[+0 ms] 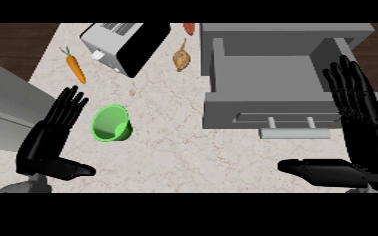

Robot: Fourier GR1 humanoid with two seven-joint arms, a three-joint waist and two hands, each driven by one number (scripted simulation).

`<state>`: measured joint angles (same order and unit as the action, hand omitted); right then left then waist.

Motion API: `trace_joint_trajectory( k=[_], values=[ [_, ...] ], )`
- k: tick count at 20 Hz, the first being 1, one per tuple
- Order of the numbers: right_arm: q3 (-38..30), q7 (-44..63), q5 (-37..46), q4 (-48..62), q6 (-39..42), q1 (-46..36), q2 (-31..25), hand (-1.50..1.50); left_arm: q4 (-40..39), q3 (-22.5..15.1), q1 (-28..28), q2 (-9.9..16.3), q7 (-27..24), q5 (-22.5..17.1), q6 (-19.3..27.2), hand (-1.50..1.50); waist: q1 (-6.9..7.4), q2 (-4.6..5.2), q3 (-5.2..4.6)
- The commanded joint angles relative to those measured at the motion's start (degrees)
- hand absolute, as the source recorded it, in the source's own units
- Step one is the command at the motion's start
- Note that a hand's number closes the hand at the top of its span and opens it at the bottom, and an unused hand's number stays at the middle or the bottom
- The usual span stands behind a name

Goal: Pick up the cup, place it into the drawer and close the drawer

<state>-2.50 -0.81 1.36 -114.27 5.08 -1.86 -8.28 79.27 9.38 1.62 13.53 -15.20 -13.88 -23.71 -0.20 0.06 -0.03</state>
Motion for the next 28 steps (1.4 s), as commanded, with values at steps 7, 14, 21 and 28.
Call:
trace_joint_trajectory(
  k=[7,14,21,28],
  values=[
    [-1.27,1.05,-0.37,2.53,0.01,-4.39,0.42,-1.50,-30.28,1.86,9.88,1.53,-19.44,11.68,1.62,-1.50,-0.24,0.09,-0.03],
    [-6.34,-1.18,-5.30,1.86,5.04,-1.26,-2.70,-1.50,-47.47,3.55,14.49,3.89,-31.61,13.41,-1.18,-1.50,-0.33,0.06,-0.02],
    [-3.41,-1.03,-3.39,2.09,4.17,-1.34,-0.52,-1.50,-61.80,4.08,21.72,4.66,-41.44,15.82,-0.50,-1.50,-1.01,0.38,-0.13],
    [-0.39,-1.97,-0.01,2.13,3.55,-0.21,0.87,-1.50,-66.31,4.00,25.31,3.05,-42.65,16.85,2.63,-1.50,-1.42,0.45,-0.17]
  ],
)
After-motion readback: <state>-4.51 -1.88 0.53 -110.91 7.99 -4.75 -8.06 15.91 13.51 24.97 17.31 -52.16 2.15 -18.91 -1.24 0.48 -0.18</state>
